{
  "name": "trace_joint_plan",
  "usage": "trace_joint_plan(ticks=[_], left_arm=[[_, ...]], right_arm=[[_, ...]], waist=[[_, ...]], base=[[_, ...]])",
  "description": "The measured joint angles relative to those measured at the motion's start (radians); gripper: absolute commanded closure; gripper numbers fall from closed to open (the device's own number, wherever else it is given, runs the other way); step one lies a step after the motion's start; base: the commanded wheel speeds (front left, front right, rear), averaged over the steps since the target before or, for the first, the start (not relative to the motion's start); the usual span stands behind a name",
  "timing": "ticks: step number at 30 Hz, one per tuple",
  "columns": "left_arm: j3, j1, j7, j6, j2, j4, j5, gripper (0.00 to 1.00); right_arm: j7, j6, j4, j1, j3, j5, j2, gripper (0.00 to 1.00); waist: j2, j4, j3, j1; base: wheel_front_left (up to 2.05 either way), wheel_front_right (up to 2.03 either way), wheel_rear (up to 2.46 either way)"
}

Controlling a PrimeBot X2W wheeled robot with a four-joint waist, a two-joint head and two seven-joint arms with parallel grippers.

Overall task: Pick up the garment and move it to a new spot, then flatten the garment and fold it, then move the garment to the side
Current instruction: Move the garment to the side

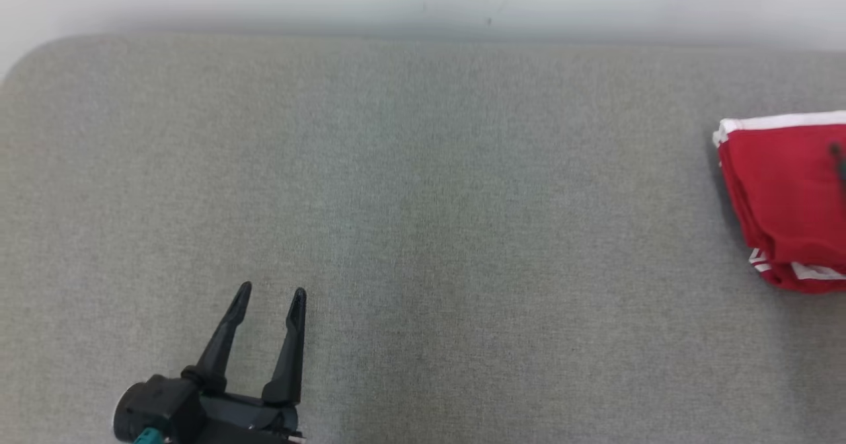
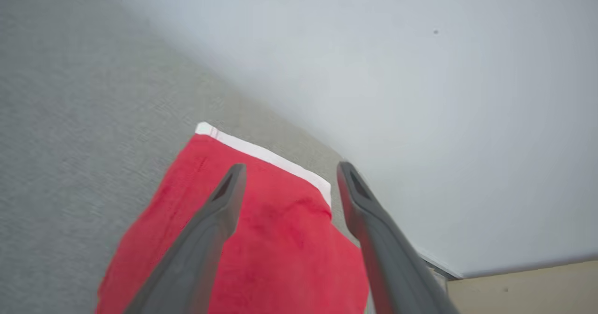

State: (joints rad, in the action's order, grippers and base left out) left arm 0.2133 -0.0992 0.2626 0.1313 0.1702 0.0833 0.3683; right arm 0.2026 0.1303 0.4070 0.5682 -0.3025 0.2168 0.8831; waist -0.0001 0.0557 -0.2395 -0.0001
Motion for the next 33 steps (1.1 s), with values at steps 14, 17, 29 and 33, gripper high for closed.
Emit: trace_joint_plan(ticks=[14,17,29,33], left_arm=[[-0.122,0.117,0.0,-0.001,-0.054,0.006,-0.015,0.0],[-0.167,0.126,0.0,-0.015,-0.064,0.01,-0.017,0.0],[-0.218,0.155,0.0,-0.006,-0.085,0.039,-0.011,0.0],[-0.219,0.161,0.0,-0.002,-0.087,0.044,-0.015,0.0]], right_arm=[[-0.253,0.0,-0.23,-0.435,0.319,-0.029,-0.626,0.0],[-0.275,0.0,-0.308,-0.5,0.354,-0.087,-0.737,0.0],[-0.344,0.0,-0.27,-0.573,0.323,-0.121,-0.825,0.0],[-0.348,0.0,-0.25,-0.575,0.31,-0.121,-0.829,0.0]], waist=[[-0.0001,-0.001,0.194,-0.0002],[-0.0001,0.0,0.229,-0.0002],[0.0,-0.011,0.265,0.0001],[0.0,-0.023,0.27,0.0001]], base=[[0.0,0.0,0.0],[0.0,0.0,0.0],[0.0,0.0,0.0],[0.0,0.0,0.0]])
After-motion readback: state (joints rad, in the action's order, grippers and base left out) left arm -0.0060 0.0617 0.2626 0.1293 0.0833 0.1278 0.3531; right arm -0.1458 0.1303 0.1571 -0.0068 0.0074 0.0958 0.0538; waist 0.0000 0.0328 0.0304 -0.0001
